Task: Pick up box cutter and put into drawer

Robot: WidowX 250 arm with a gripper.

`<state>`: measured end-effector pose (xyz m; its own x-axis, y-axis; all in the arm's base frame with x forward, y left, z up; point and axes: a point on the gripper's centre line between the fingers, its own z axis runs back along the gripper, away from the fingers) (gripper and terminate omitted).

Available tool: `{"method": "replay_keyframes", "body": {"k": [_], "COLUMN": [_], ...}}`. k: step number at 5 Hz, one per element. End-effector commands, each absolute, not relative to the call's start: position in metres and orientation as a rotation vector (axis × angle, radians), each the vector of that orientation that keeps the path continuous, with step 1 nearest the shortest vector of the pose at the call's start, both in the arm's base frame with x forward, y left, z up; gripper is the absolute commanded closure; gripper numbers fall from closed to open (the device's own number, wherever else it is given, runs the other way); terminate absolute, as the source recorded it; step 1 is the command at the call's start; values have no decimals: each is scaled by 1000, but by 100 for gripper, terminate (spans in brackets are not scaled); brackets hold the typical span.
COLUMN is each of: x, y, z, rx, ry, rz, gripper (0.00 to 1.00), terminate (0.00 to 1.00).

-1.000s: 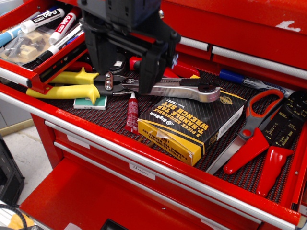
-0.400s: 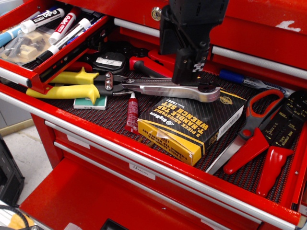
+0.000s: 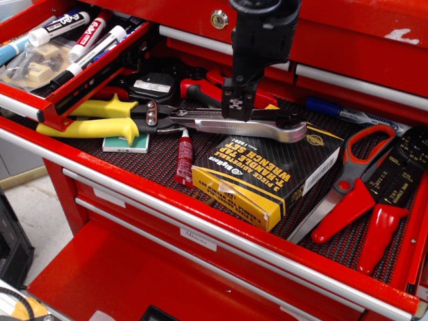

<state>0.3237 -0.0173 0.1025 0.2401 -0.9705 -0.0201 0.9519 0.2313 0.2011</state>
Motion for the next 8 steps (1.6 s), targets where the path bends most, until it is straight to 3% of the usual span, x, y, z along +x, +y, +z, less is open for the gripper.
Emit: {"method": "replay_keyframes", "body": {"k": [1, 3, 4, 5, 7, 8], "x": [344, 330, 319, 312, 304, 299], "y": [-22, -33, -37, -42, -50, -58], "z": [92, 68, 61, 56, 66, 99], "rx": [126, -6, -27, -32, -40, 89], "ry": [-219, -257, -270, -283, -228, -170], "rz": [-1466, -1359, -1299, -1241, -1144, -1120], "gripper": [0, 0, 0, 100, 100, 100], "terminate": [0, 0, 0, 0, 0, 0]}}
